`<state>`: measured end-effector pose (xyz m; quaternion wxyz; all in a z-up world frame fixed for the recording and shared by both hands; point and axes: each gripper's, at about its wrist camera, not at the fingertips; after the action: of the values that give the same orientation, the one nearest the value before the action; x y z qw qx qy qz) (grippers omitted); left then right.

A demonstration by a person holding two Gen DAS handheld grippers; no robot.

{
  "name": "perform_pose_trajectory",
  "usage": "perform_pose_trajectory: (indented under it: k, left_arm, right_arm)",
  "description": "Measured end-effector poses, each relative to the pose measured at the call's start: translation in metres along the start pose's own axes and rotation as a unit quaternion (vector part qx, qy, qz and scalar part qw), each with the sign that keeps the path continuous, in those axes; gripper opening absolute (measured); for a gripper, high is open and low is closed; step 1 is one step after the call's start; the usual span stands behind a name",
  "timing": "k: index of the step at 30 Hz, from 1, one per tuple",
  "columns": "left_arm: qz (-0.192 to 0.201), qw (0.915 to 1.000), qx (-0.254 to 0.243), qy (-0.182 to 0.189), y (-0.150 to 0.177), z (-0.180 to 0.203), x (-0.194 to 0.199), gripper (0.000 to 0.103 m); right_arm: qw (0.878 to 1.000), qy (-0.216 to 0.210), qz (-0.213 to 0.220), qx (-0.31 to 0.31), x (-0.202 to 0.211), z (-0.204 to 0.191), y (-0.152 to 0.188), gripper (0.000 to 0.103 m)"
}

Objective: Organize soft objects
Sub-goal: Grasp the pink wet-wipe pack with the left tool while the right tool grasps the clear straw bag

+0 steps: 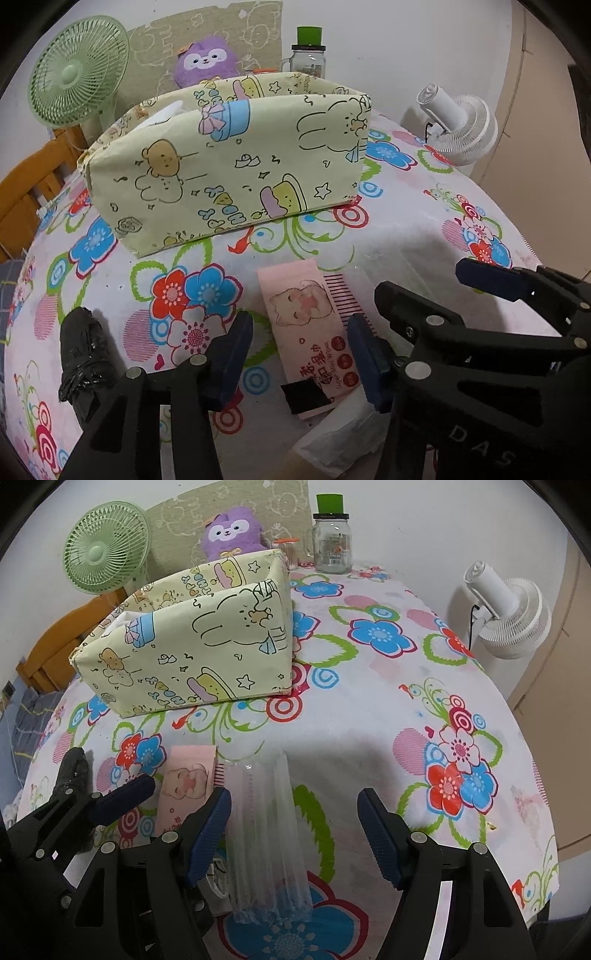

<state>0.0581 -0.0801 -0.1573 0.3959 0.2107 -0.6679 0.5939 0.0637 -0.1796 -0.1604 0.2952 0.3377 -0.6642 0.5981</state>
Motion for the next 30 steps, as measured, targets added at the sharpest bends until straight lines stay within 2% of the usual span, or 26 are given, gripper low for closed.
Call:
perform_pose_trajectory:
  k: [5, 8, 13, 15, 18, 19, 24, 30]
  left_arm:
    - [-0.001, 0.9999, 0.007, 0.008, -0.001, -0.002, 0.003, 0.064]
    - [-0.005, 0.9996, 0.022, 0.017, -0.002, -0.003, 0.003, 0.065]
    - [-0.015, 0.9996, 0.021, 0.010, -0.001, 0.002, -0.005, 0.065]
    - [-0.011, 0.9999, 0.013, 0.001, 0.000, 0.005, -0.005, 0.061]
    - [-0.005, 1.0000, 0.004, -0.007, 0.002, 0.005, -0.004, 0.049]
    - [-0.005, 1.0000, 0.003, -0.003, 0.003, 0.004, -0.003, 0.042]
    - [-0.007, 1.0000, 0.006, 0.003, 0.004, -0.005, -0.001, 0.041]
    - [-0.004, 1.0000, 0.000, 0.000, 0.007, -0.008, 0.001, 0.041]
  right_arm:
    - [1.000, 0.004, 0.004, 0.002, 0.002, -0.001, -0.001, 0.074]
    - [1.000, 0.008, 0.007, 0.002, 0.005, 0.001, -0.002, 0.074]
    - [1.000, 0.007, 0.001, 0.006, 0.003, 0.002, 0.001, 0.074]
    - [1.000, 0.001, -0.002, 0.004, 0.001, 0.002, 0.003, 0.074]
    - [1.000, -0.007, -0.006, 0.001, -0.003, 0.002, 0.004, 0.074]
    - [1.000, -0.010, -0.005, 0.001, -0.004, 0.001, 0.005, 0.074]
    - [1.000, -0.015, -0.008, -0.008, -0.008, -0.002, 0.006, 0.073]
    - [1.000, -0.006, -0.008, -0.003, -0.012, -0.008, 0.006, 0.056]
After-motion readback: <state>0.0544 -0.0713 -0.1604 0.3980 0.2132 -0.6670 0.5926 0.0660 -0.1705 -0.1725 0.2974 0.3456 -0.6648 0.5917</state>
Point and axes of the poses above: each gripper's, at about its wrist camera, not at the fingertips, and x roughly against the way its jaws point, z to its right, y to its underside, and after that the axes turned 3 degrees about z, right-handed
